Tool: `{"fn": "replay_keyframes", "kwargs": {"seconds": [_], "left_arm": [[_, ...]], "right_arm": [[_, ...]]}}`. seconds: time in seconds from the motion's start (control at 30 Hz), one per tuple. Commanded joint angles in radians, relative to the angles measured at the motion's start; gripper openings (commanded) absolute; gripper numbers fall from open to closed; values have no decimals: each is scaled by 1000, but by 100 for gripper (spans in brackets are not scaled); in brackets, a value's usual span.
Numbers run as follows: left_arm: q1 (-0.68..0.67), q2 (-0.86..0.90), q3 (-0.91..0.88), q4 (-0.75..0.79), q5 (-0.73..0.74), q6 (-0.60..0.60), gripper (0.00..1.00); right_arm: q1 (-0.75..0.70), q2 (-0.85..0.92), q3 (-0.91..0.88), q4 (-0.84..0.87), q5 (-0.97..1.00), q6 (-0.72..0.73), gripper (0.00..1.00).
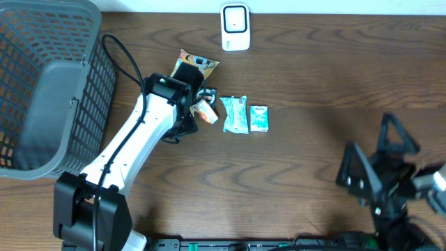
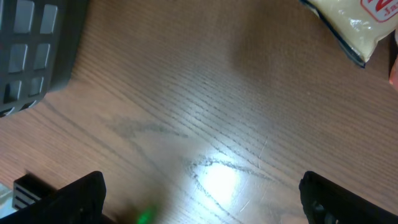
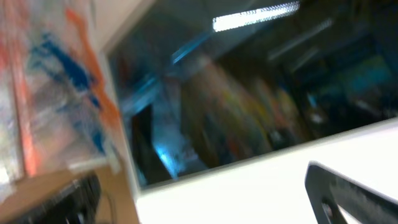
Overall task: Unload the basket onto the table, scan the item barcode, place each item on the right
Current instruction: 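Raise the right arm and move the right gripper toward the blue-white tissue pack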
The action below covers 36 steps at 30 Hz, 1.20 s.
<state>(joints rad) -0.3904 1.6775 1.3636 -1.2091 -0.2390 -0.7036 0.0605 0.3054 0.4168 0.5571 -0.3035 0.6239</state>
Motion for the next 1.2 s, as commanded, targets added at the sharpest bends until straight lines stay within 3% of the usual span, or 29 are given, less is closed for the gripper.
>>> {"fn": "replay_keyframes", "kwargs": {"seconds": [0.0,0.17,0.33,0.5,0.93,1.07,1.13,1.17], "left_arm": [[3,-5,-6,-6,-16,-9,98],[3,-5,-6,-6,-16,-9,98],[3,-5,-6,-6,-16,-9,98],[3,-5,-6,-6,-16,-9,98],[3,-5,-6,-6,-16,-9,98],[3,-5,-6,-6,-16,-9,98],[3,-5,-6,-6,-16,-9,98],[3,-5,-6,-6,-16,-9,98]], "right_arm": [[-2,189,189,-109,-102,-189,99],[0,487,518,-515,-255,-377,99],[0,740,807,-1015,-244,-573,99],[0,954,944,-1368,-226,-640,99],[1,1256,943,-1450,-305,-387,99],[21,1336,943,-1447,-301,-388,84],[36,1378,943,-1447,-298,-388,71],[44,1402,943,-1446,-286,-388,59]]}}
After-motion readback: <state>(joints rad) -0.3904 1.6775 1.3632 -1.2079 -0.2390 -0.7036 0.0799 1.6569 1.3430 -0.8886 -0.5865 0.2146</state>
